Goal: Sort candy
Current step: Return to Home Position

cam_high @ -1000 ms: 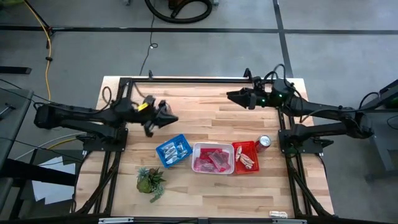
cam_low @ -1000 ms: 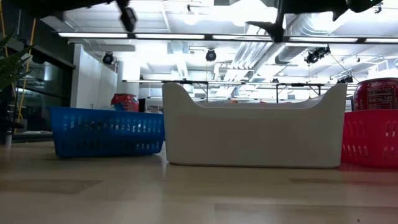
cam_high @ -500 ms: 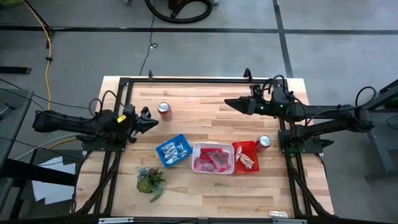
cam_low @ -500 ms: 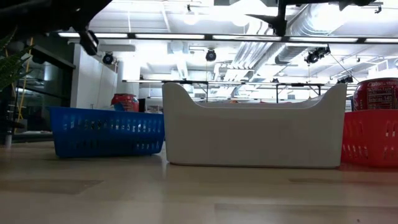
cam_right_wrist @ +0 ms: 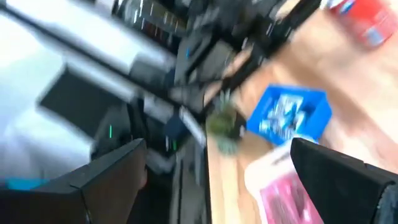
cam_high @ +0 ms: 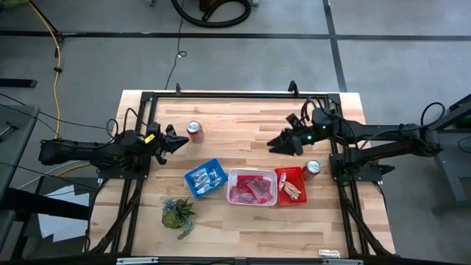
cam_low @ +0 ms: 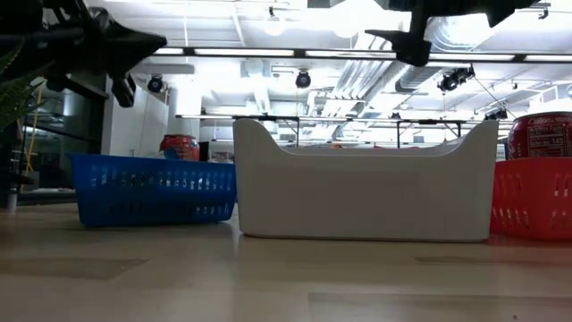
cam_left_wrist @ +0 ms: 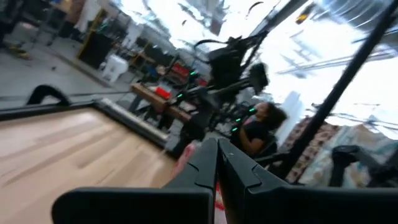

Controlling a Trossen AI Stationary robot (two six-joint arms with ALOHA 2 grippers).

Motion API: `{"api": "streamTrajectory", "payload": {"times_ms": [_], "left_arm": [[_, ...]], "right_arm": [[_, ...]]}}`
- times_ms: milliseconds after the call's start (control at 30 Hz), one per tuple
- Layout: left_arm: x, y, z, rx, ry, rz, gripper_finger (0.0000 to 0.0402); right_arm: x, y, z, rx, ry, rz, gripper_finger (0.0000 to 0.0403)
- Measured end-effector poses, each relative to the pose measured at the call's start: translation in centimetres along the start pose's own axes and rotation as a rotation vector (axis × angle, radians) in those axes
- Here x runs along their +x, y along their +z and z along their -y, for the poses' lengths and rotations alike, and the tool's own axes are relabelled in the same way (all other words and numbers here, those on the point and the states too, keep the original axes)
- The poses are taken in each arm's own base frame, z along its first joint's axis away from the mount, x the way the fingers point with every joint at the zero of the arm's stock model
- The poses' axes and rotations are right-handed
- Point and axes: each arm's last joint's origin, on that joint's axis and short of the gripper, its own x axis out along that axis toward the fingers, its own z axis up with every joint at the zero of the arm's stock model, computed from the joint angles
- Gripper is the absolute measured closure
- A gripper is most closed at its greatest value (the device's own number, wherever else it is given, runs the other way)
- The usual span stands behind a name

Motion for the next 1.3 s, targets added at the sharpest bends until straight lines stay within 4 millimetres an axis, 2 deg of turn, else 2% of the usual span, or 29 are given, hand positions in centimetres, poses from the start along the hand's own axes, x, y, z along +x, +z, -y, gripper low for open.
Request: {"api": "streamTrajectory", "payload": {"times_ms": [133,300,400,533,633,767,833,933,1167,1200,1300], "left_arm": [[0.0,-0.3,-0.4,0.005,0.039,-0.032,0.0401],[0.0,-0.7,-0.6,0.006,0.060,-0.067,0.0401],[0.0,-0.8,-0.7,0.006,0.069,-0.081,0.0401],[-0.1,-0.9,-0.7,0.007,0.074,-0.091,0.0401],[-0.1,-0.9,-0.7,0.007,0.074,-0.091,0.0401],[-0.1,-0.9,-0.7,0.007,0.074,-0.091,0.0401],[-0.1,-0.9,-0.7,0.007,0.074,-0.091,0.0401],[-0.1,-0.9,-0.7,0.007,0.074,-0.091,0.0401],[-0.1,-0.9,-0.7,0.007,0.075,-0.092,0.0401],[-0.1,-0.9,-0.7,0.007,0.075,-0.093,0.0401],[-0.1,-0.9,-0.7,0.007,0.075,-0.094,0.0401]], "right_arm": [[-1.6,-1.0,0.2,-0.110,0.002,-0.159,0.0010],[-6.0,-2.6,-0.4,-0.279,-0.139,-0.167,0.0010],[-8.8,-3.6,-0.7,-0.348,-0.160,-0.049,0.0010],[-11.7,-5.7,0.4,-0.338,-0.181,0.150,0.0010],[-12.2,-7.1,2.1,-0.262,-0.150,0.316,0.0010],[-11.5,-7.8,3.5,-0.298,0.007,0.500,0.0023],[-11.0,-8.1,4.2,-0.328,0.045,0.543,0.0048],[-10.5,-8.4,5.0,-0.363,0.091,0.585,0.0118],[-9.7,-10.0,6.5,-0.458,0.266,0.527,0.0372],[-9.6,-10.2,6.4,-0.462,0.278,0.514,0.0385],[-9.4,-10.4,6.5,-0.497,0.264,0.498,0.0377]]}}
